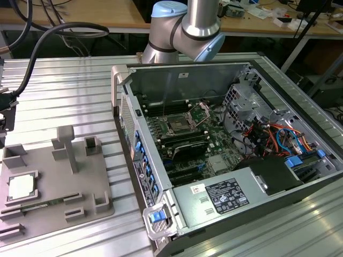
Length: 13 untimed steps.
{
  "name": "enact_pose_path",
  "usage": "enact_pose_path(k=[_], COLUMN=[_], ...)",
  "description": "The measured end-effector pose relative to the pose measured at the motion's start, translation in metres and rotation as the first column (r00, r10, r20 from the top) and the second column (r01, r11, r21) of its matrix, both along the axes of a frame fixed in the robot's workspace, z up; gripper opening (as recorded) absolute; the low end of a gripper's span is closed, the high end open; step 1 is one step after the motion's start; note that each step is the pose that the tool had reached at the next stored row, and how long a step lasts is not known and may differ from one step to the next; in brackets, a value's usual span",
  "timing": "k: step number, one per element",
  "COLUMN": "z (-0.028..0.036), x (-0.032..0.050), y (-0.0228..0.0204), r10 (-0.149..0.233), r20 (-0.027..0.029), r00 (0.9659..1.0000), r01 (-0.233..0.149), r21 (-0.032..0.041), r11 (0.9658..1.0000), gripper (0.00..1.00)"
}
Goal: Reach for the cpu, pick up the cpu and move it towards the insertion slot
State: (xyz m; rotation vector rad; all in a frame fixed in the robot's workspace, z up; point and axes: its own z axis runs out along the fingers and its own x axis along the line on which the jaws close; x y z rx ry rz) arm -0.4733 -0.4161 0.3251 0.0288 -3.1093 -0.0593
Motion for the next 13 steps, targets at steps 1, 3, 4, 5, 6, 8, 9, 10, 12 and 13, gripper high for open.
enact_pose_path(k=[1, 3, 4, 5, 6, 8, 9, 10, 12, 13], z=[0.0, -0.0005, -0.0014, -0.0022, -0.0034, -0.0072, -0.0089, -0.0116, -0.0151, -0.0164], x=[0.0, 0.0001, 0.0, 0.0, 0.0, 0.0, 0.0, 0.0, 0.0001, 0.0], y=[0.0, 0.0, 0.0, 0.0, 0.0, 0.0, 0.0, 0.0, -0.0001, -0.0001], r10=[0.0, 0.0, 0.0, 0.0, 0.0, 0.0, 0.0, 0.0, 0.0, 0.0], r20=[0.0, -0.0001, 0.0001, 0.0, 0.0001, 0.0, 0.0, 0.0, 0.0, -0.0001], r00=[1.0, 1.0, 1.0, 1.0, 1.0, 1.0, 1.0, 1.0, 1.0, 1.0], r01=[0.0, 0.0, 0.0, 0.0, 0.0, 0.0, 0.0, 0.0, 0.0, 0.0], r21=[0.0001, 0.0002, 0.0004, 0.0007, 0.0017, 0.006, 0.0082, 0.0119, 0.0192, 0.0223], r11=[1.0, 1.0, 1.0, 1.0, 1.0, 1.0, 1.0, 0.9999, 0.9998, 0.9998], gripper=[0.55, 0.55, 0.55, 0.55, 0.55, 0.55, 0.55, 0.55, 0.55, 0.55])
